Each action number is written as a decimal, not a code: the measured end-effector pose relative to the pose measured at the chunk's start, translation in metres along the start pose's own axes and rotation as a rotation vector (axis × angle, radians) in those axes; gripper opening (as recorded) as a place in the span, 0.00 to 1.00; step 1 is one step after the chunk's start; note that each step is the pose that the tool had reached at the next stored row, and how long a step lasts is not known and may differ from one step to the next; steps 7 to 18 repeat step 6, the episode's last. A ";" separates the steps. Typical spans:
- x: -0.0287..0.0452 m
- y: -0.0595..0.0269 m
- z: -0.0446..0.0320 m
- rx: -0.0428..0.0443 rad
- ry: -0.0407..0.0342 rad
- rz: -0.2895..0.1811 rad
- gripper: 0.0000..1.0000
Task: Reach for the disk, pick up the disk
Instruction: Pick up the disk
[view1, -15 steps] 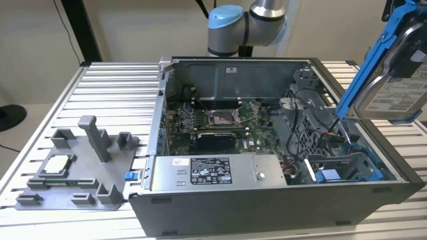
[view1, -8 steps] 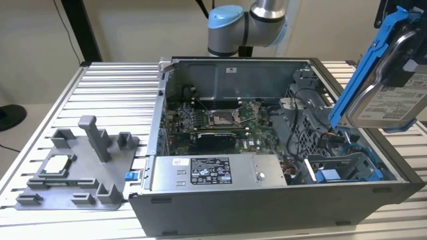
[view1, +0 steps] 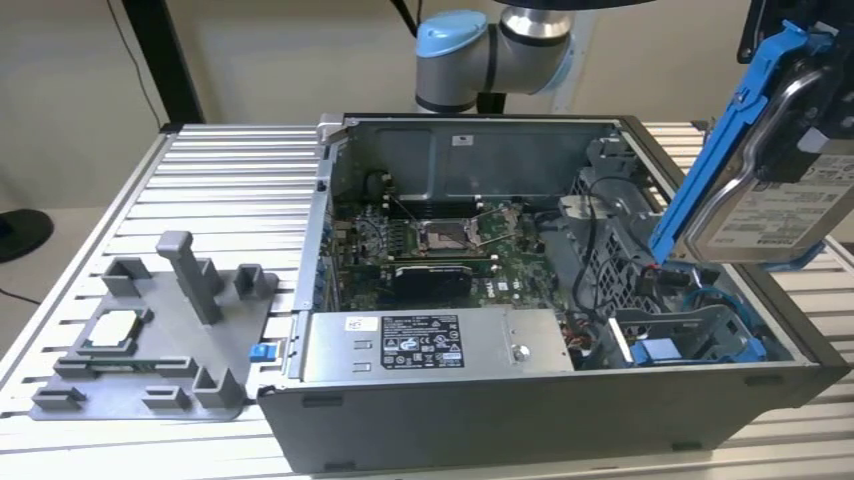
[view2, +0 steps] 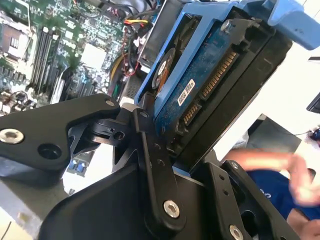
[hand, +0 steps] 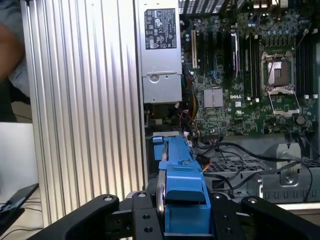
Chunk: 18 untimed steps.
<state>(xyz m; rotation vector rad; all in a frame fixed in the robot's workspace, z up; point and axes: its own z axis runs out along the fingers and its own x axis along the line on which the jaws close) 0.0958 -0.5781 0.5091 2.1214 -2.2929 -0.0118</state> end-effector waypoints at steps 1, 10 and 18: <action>0.0000 0.0000 0.0000 0.0000 0.0001 -0.001 0.00; 0.0000 0.0000 0.0001 0.0000 0.0000 -0.002 0.00; 0.0000 0.0000 0.0001 0.0000 0.0000 -0.002 0.00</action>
